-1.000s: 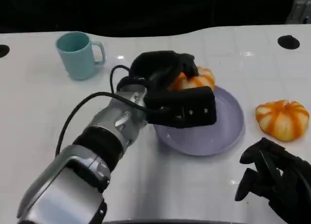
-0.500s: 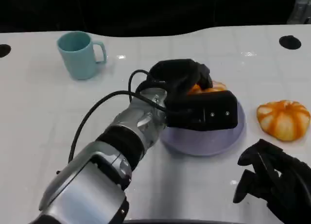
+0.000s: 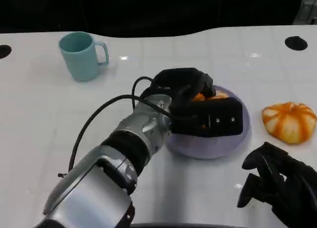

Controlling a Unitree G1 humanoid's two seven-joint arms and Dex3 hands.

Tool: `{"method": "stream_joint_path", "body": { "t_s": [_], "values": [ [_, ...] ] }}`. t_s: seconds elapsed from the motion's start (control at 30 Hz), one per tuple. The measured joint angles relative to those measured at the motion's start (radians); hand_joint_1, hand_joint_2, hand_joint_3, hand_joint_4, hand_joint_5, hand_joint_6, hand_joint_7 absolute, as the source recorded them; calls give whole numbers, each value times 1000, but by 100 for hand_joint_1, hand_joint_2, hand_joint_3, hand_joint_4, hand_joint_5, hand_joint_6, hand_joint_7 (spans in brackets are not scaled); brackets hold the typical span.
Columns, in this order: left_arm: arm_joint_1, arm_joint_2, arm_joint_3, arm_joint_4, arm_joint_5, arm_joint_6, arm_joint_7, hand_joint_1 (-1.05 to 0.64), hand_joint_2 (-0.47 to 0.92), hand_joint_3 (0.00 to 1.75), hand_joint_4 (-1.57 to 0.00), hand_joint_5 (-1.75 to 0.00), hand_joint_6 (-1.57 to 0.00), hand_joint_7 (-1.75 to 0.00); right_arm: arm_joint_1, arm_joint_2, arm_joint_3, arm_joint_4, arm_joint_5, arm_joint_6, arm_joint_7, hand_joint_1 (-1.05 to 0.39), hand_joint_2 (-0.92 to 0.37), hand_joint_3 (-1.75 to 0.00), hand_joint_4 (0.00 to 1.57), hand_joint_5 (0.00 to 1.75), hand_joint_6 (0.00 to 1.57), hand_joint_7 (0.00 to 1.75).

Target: Grasp the bread from the table and place it into the plate.

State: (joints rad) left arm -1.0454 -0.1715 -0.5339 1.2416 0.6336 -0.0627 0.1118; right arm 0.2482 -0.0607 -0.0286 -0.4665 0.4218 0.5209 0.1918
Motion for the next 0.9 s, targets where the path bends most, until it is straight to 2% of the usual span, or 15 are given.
{"method": "stream_joint_path", "body": {
  "t_s": [0.07,0.13,0.33,0.4,0.63,0.9],
  "values": [
    [-1,1,-8,2,1,2,-26,-52,92,21,-35,-32,-39,0,0,1,0,0,1,0,0,-45,-92,-40,62,175,46,162],
    [-5,4,-19,2,9,2,-45,-62,92,24,-27,-24,-34,0,0,2,0,0,1,0,0,-45,-92,-40,62,175,47,162],
    [-16,26,-29,-2,19,3,-133,-80,92,51,-7,-14,-23,0,-1,2,0,0,1,0,0,-45,-92,-41,62,175,46,162],
    [-24,43,-24,-14,12,-2,-197,-83,92,54,-5,-13,-22,0,-2,2,-1,1,1,-1,1,-45,-92,-41,62,175,46,162],
    [-25,93,29,-73,-50,-19,-314,-84,92,52,-6,-15,-23,-1,-6,2,-1,6,3,-3,7,-44,-92,-41,62,175,47,162],
    [49,155,238,-299,-330,2,-529,-78,92,46,-22,-26,-30,-3,-11,2,-5,10,2,-3,6,-44,-92,-41,62,175,47,163]
  ]
}}
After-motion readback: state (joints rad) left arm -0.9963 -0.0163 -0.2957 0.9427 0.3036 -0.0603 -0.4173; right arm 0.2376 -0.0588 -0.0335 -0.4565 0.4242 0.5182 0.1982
